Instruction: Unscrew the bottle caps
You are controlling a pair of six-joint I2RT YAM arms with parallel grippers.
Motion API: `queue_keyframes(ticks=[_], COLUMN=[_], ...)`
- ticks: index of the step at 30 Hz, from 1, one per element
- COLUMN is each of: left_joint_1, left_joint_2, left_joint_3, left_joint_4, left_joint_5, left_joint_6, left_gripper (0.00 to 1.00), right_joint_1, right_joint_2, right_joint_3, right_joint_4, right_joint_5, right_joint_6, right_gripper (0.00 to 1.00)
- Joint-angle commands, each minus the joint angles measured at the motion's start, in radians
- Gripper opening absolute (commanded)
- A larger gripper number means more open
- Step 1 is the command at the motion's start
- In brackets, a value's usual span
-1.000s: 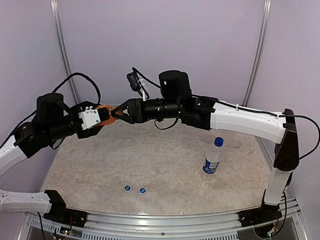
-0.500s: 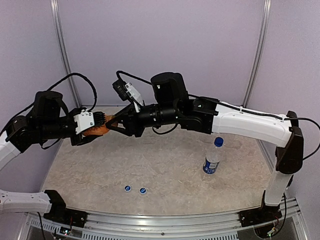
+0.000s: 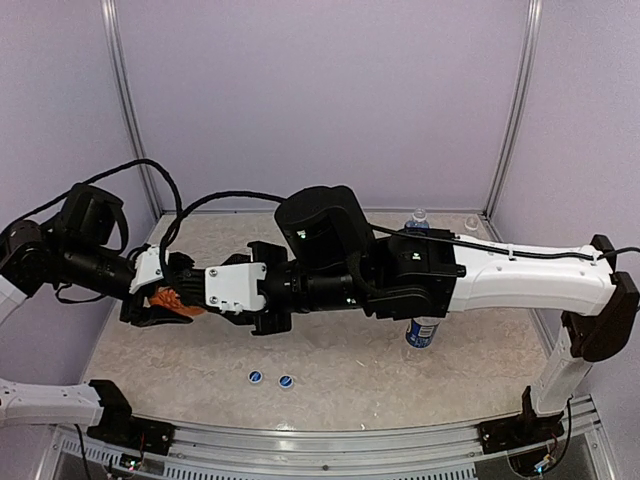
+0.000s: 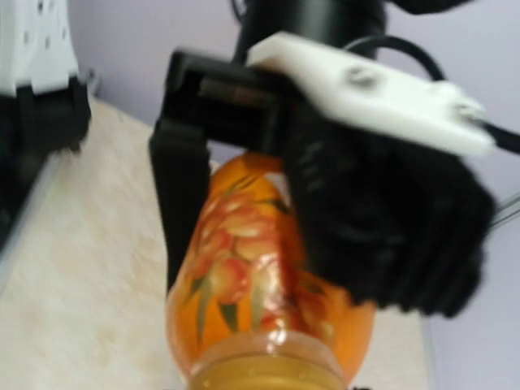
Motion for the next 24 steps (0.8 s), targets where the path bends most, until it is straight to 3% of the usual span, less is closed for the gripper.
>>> queue_keyframes(ticks=[1, 10, 17, 18, 20, 21, 24], left_joint_1=[0.002, 0.002, 0.006, 0.007, 0.009, 0.010, 0.011], left_joint_2=[-0.002, -0.007, -0.017, -0.018, -0.027, -0.031, -0.047], left_joint_3=[0.045, 0.030, 0.021, 0.017, 0.003, -0.007, -0.043], left_joint_4=[0.053, 0.015, 0.016, 0.023, 0.050, 0.071, 0.156], left_joint_5=[0.136, 0.188, 0.186, 0.181, 0.153, 0.129, 0.027], left_joint_6=[-0.147, -0.146, -0.164, -0.168, -0.178, -0.181, -0.175], left_gripper=[0.35, 0.34, 0.34, 0.34, 0.34, 0.34, 0.34], right_joint_1=[0.017, 0.056, 0.057, 0.056, 0.056, 0.055, 0.040], right_joint_2=[-0.005, -0.020, -0.030, -0.031, -0.032, -0.034, -0.071], right_joint_3=[-0.086, -0.171, -0.248, -0.264, -0.268, -0.260, -0.261], right_joint_4=[-0.094, 0.097, 0.277, 0.313, 0.344, 0.346, 0.343], right_joint_5=[0.143, 0.314, 0.370, 0.389, 0.421, 0.432, 0.413], right_joint_6=[-0.281, -0.591, -0.661, -0.643, -0.571, -0.517, -0.336], right_gripper=[0.00, 0.00, 0.00, 0.11, 0.59, 0.74, 0.91])
